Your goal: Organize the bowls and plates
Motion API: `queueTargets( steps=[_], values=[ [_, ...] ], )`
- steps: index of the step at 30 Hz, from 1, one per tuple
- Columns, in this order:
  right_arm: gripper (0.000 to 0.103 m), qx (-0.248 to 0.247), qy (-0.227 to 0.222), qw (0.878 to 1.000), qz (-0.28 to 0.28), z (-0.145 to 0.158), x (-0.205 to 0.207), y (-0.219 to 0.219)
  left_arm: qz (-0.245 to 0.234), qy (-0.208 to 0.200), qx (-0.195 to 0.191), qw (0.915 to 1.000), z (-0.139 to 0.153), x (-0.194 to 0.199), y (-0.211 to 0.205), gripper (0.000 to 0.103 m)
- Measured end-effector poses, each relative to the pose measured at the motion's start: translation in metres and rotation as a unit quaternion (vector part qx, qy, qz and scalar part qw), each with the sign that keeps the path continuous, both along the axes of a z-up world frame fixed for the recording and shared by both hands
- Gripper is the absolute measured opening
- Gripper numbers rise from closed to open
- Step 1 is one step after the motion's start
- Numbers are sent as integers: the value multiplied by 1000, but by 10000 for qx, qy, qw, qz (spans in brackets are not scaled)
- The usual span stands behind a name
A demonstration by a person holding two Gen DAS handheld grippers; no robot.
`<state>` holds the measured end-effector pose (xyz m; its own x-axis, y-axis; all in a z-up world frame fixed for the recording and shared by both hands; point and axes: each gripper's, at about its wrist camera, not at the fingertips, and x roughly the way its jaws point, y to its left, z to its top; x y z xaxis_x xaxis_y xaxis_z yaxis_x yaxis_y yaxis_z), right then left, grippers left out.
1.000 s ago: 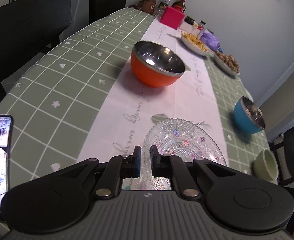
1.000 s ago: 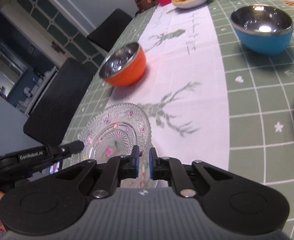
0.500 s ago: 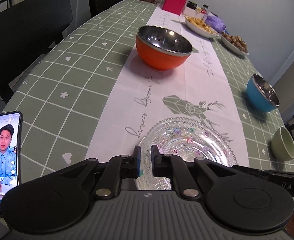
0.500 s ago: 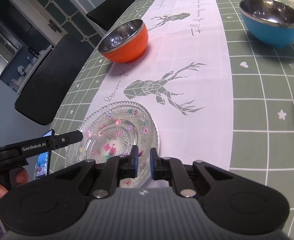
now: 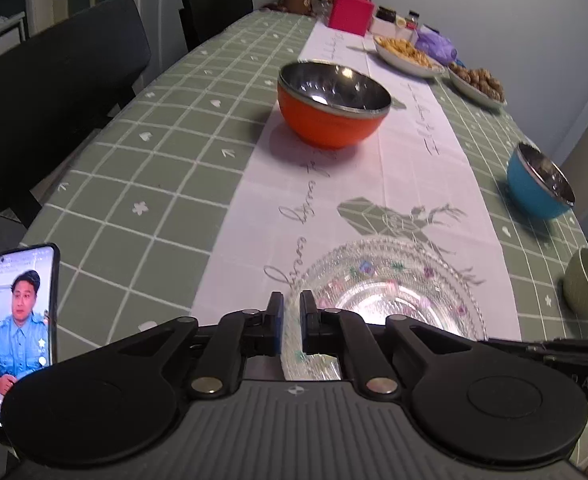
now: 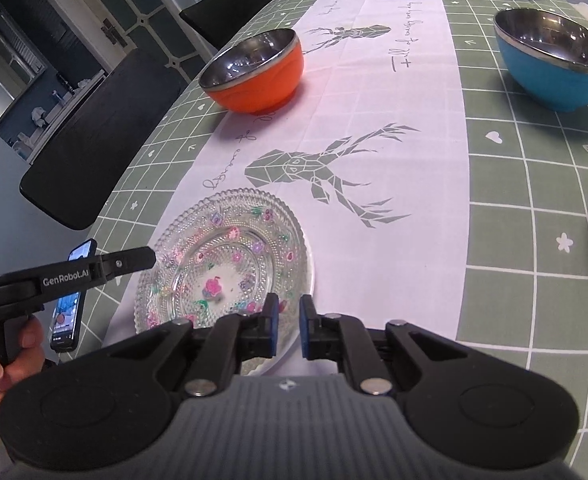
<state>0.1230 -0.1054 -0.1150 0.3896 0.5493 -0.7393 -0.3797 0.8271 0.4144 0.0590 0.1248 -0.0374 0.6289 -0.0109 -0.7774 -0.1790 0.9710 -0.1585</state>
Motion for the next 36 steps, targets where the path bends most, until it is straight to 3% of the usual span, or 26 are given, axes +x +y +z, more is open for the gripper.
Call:
queueTargets(
  steps=[4,8,12,16,18,22,32,36],
  values=[
    [31,50,-121,9999,-11,5,0,-1,89,-49,197,9998,0,2,3,15],
    [33,87,-90,9999,-54,4,4,-3,66,-56,237,9997,-3,3,2,24],
    [32,67,41,9999,-112,-4,7,-4,-3,-11,158,9999,-6,5,1,26],
    [21,289,294,9990,-161,-10,11,-8,-108,36,56,9999,-8,6,-1,26],
    [16,307,297,9989,-173,-10,12,-8,-184,55,16,9998,-9,6,-3,16],
    [10,312,260,9991,-147,-9,12,-8,-207,97,108,9997,-9,5,-7,14],
    [12,280,217,9993,-137,-9,13,-7,-255,175,230,9993,-7,3,-11,14],
    [16,270,154,9994,-159,-6,13,-8,-134,-107,277,9995,1,1,-10,14]
  ],
)
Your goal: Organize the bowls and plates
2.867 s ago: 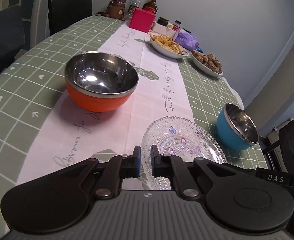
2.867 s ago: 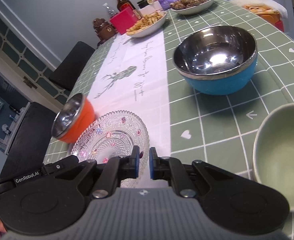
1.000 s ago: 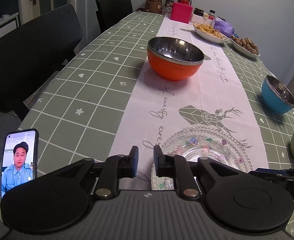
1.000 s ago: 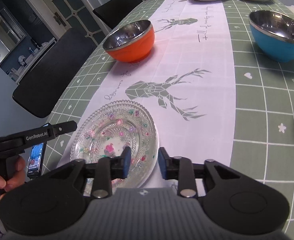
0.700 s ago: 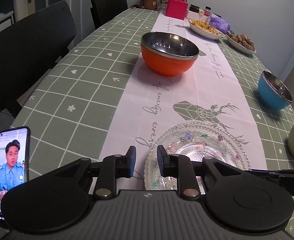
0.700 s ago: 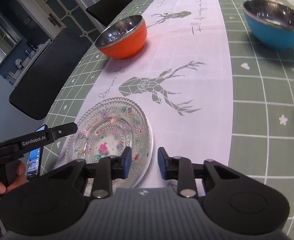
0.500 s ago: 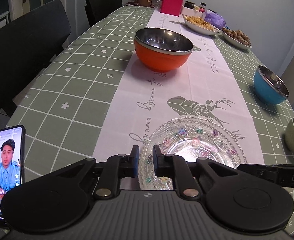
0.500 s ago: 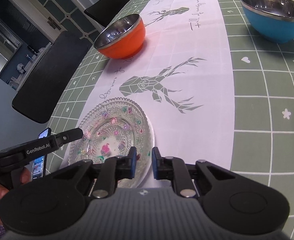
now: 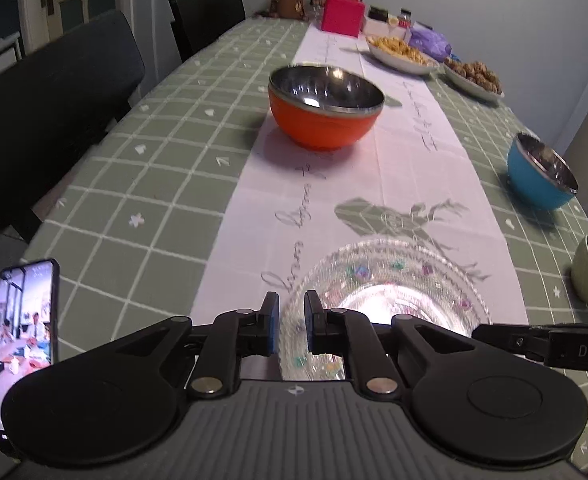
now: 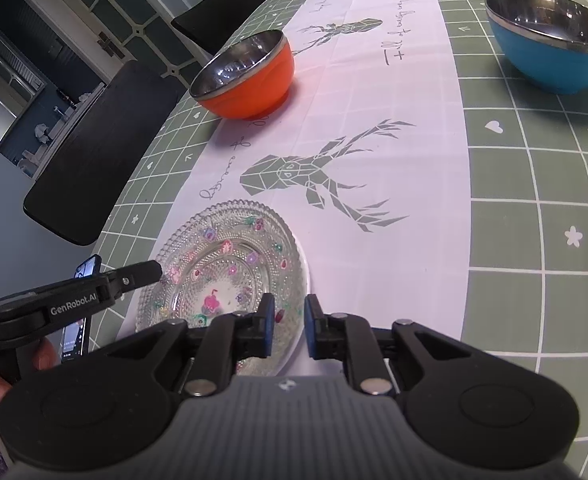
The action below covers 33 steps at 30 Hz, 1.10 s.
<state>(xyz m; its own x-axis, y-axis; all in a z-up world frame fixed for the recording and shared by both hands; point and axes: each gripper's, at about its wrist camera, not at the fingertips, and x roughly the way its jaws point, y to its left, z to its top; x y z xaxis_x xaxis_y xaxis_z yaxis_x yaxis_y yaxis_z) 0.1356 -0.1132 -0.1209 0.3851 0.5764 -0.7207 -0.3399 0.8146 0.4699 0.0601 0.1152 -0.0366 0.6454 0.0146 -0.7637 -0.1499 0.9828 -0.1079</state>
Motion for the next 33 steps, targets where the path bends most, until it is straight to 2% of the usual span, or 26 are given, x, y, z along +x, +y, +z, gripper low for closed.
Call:
queueTargets(
  steps=[3,6,16,23,28,33],
  values=[
    [24,2,-95,9999,-86,6,2,-4,60,-297,85,9995,10,-2,-1,14],
    [27,6,-192,9996,-203,14,6,-9,8,-479,-100,9988,18,1,-4,15],
    [38,-447,-734,9943,-638,54,16,-40,-720,-690,-374,9943,36,18,-51,18],
    [39,-600,-750,9889,-1134,76,28,-98,-1133,-644,-755,9886,51,33,-84,21],
    [42,-782,-843,9792,-1673,86,39,-149,-1447,-667,-973,9824,61,48,-120,23],
    [42,-595,-681,9692,-2292,83,47,-188,-1854,-613,-1227,9730,60,65,-165,23]
  ],
)
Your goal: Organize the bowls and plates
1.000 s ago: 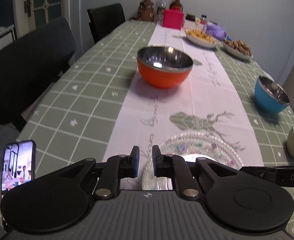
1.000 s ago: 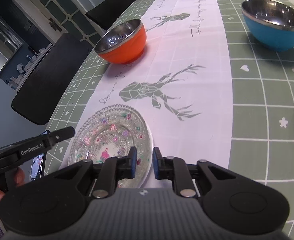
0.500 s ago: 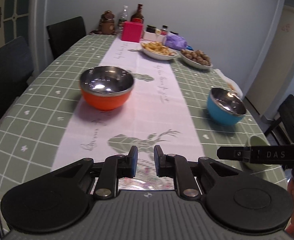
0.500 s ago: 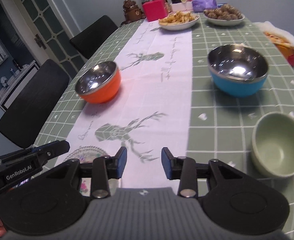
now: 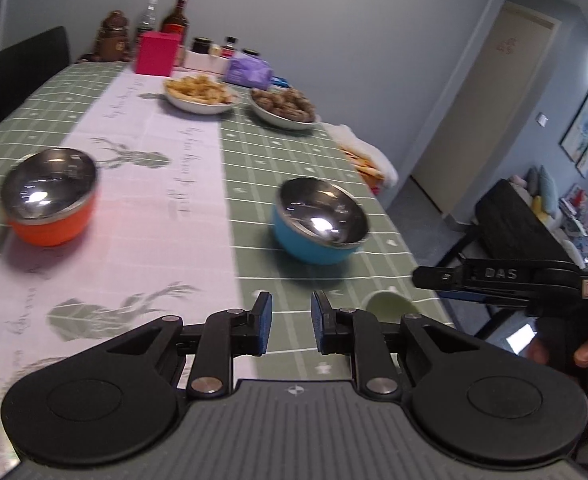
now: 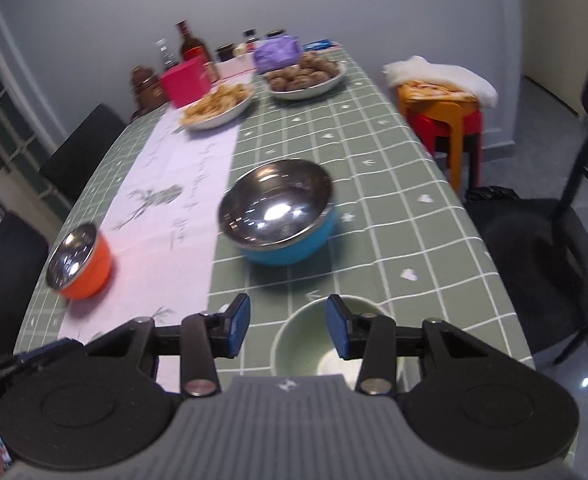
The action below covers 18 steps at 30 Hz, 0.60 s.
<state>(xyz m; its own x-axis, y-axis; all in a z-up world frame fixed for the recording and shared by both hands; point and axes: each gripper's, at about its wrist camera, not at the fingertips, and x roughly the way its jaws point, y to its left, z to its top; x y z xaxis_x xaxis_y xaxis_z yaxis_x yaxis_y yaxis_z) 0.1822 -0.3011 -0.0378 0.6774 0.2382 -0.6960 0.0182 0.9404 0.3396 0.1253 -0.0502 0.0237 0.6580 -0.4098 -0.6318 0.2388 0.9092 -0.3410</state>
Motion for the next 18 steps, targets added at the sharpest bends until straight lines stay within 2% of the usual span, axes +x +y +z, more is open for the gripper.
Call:
queueTargets(
  steps=[3,7,13,18],
  values=[
    [42,153,73,9998,-64,-3,9,-5,-85,-86,-67,9999,-3,13,-20,24],
    [42,129,-101,9998,-101,0,23,-5,41,-156,-129,9998,-7,38,-35,25],
    [40,5,-366,9990,-255,-3,63,-8,430,23,124,9990,-18,92,-47,26],
    [32,443,-14,9983,-385,-23,96,-17,629,170,75,9978,-33,128,-49,26]
  ],
)
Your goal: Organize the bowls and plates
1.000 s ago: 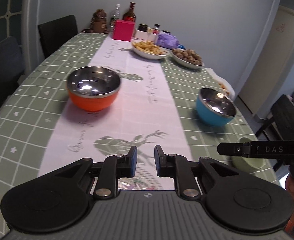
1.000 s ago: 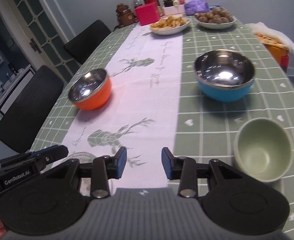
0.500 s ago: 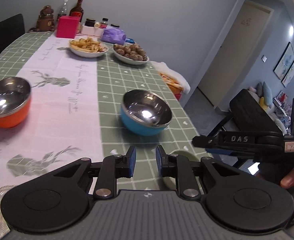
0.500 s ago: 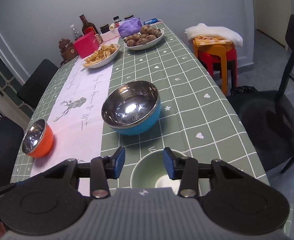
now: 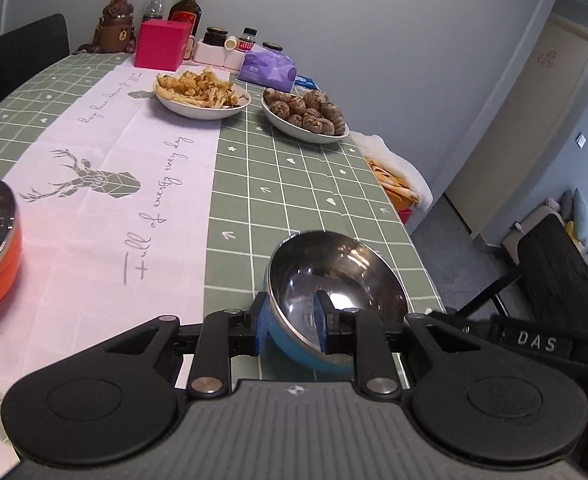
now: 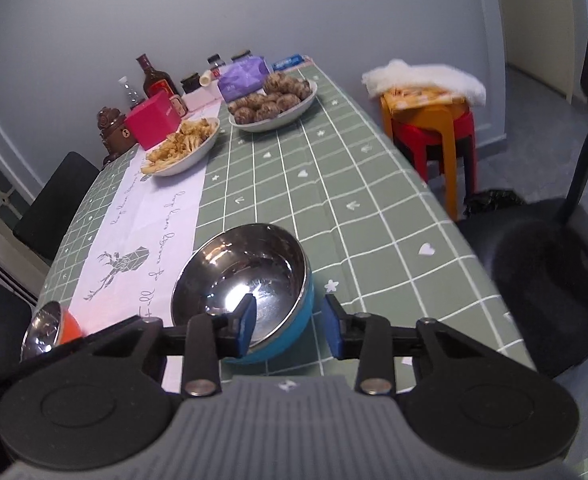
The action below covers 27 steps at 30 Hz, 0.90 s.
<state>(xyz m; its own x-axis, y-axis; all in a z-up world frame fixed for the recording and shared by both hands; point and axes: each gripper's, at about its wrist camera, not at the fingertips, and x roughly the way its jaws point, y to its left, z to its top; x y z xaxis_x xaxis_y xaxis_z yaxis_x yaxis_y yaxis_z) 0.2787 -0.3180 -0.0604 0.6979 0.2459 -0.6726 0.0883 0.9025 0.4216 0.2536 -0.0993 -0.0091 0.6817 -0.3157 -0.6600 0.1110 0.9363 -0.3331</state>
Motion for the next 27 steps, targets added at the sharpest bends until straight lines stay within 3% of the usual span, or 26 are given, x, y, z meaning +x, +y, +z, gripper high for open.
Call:
queueTargets(
  steps=[4,8,15,19,27],
  values=[
    [31,213,184,9996,-66,-11,16,-4,188,177,130,9996,-13,21,-5,26],
    [27,222,355,9991,-108,-20,26,-3,392,398,-37,9984,-27,37,-3,26],
    [19,180,499,9986,-49,-28,34,6,374,666,3,9971,-40,48,-8,25],
    [12,143,498,9986,-68,-29,35,7,328,688,-33,9971,-40,49,-8,13],
    [10,188,356,9991,97,-17,27,11,225,639,346,9971,-26,33,-5,12]
  ],
)
